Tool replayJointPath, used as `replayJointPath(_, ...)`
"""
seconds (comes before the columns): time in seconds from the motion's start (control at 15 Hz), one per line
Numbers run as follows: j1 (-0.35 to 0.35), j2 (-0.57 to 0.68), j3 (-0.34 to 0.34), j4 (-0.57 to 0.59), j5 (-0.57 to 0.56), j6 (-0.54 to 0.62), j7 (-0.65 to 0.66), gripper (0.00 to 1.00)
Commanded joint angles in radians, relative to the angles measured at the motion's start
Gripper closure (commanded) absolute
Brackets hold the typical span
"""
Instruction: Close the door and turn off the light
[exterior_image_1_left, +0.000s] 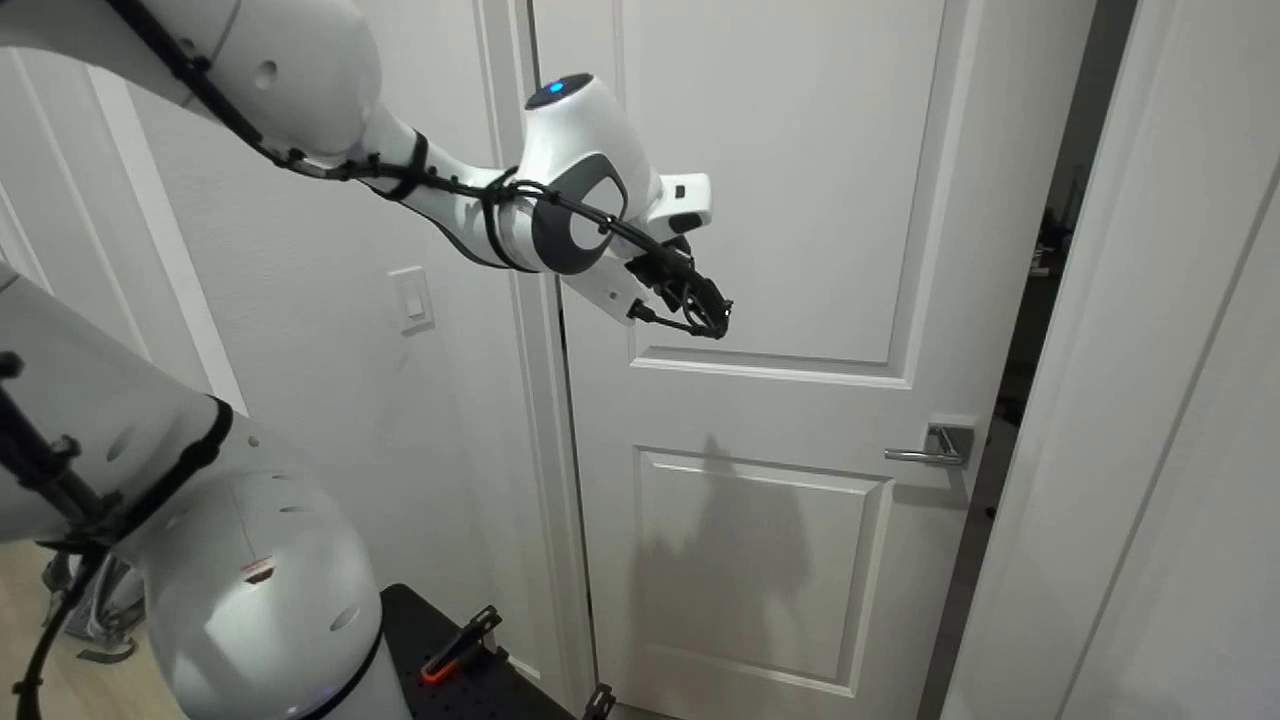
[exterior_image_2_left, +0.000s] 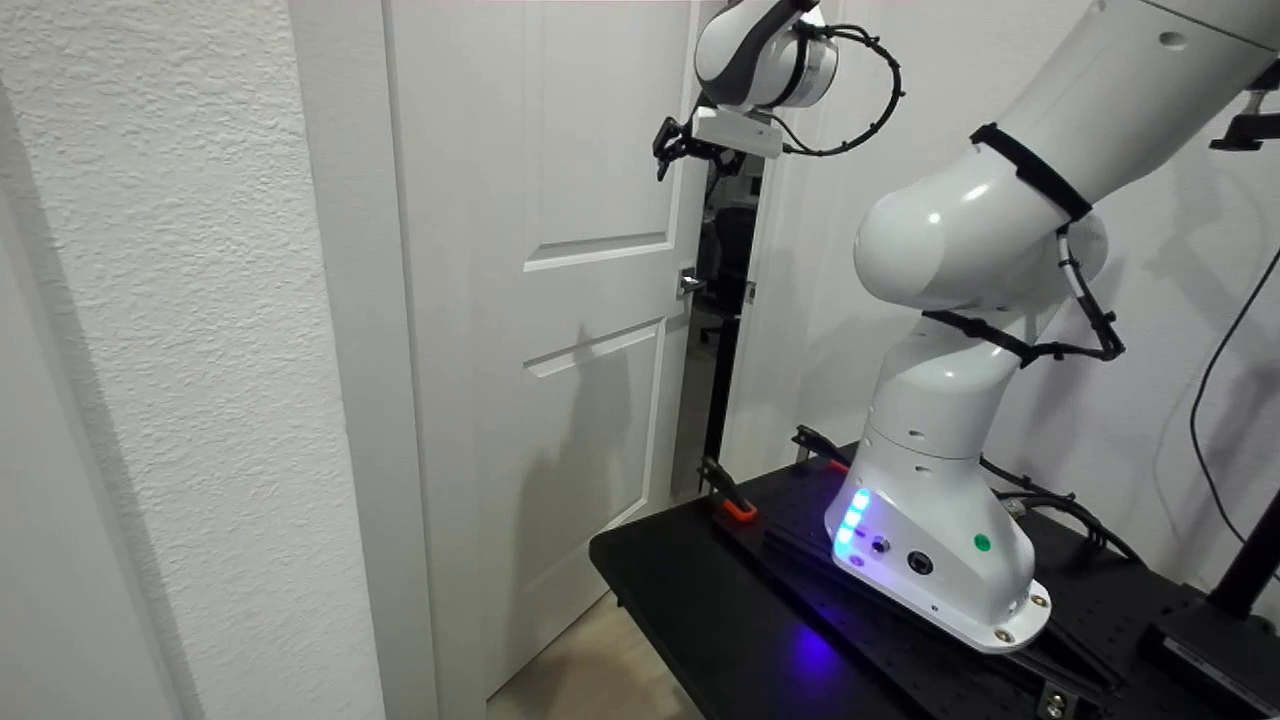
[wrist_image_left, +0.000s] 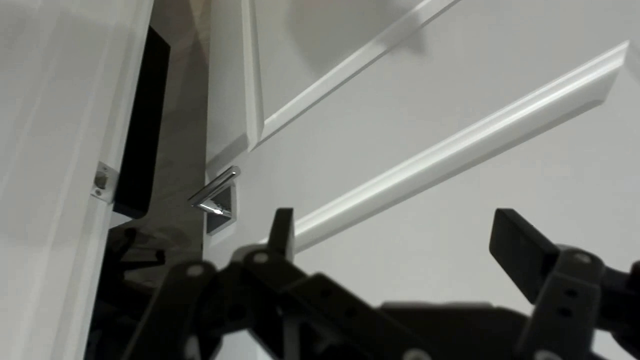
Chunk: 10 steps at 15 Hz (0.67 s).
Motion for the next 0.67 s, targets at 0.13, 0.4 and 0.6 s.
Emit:
replayJointPath(0.13,-0.107,0.185,0.027,0.064,-0.054,0.151,0.102,0.00)
replayJointPath(0.4,-0.214,0.307,0.100,0.111,-0.122,0.266,0.165,0.00)
replayJointPath(0.6,-0.326,0.383,0.167,0.151,-0.231,0.344,0.238,0.00)
